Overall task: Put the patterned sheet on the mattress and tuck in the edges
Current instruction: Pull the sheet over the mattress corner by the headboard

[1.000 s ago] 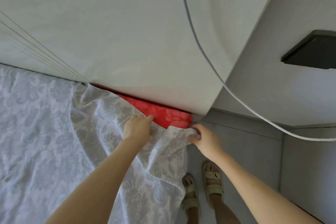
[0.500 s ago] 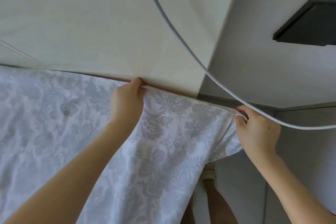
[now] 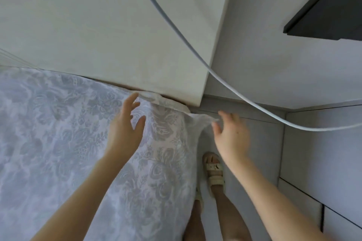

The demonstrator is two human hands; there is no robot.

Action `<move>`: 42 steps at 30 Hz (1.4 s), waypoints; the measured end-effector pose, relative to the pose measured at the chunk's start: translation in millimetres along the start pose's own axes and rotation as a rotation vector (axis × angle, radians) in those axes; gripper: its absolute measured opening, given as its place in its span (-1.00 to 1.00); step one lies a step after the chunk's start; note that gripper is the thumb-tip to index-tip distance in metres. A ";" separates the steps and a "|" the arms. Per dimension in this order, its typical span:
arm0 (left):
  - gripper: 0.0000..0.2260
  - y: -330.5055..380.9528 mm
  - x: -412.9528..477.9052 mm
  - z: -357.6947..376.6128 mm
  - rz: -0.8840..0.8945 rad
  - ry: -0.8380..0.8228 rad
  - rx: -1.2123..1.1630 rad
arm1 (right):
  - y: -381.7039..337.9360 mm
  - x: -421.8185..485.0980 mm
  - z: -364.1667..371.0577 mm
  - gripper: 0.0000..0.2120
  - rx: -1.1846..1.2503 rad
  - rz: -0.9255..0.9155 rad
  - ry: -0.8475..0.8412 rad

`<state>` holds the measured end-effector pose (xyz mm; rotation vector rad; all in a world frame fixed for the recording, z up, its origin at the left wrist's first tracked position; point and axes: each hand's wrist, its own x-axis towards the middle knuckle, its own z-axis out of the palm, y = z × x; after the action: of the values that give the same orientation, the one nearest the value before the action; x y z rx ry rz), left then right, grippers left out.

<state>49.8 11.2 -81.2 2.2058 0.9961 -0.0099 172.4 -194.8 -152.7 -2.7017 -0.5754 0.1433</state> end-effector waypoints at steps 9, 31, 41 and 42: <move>-0.76 -12.0 37.9 18.2 -0.192 0.198 -0.066 | -56.0 7.4 51.0 -0.56 0.585 0.300 -0.375; -0.70 16.0 59.4 56.3 -0.135 -0.132 0.208 | -32.0 49.9 68.3 -0.67 0.710 0.761 -0.202; -0.69 -52.9 -0.3 7.3 -0.299 0.203 0.268 | -77.9 -7.4 52.4 -0.67 0.425 0.169 -0.468; -0.69 -57.0 -8.9 9.4 -0.282 0.197 0.259 | -73.2 -2.5 50.1 -0.62 0.384 0.096 -0.462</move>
<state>8.5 25.6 -119.9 2.3103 1.4823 -0.0541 134.0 -117.0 -171.3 -2.3195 -0.4816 0.8296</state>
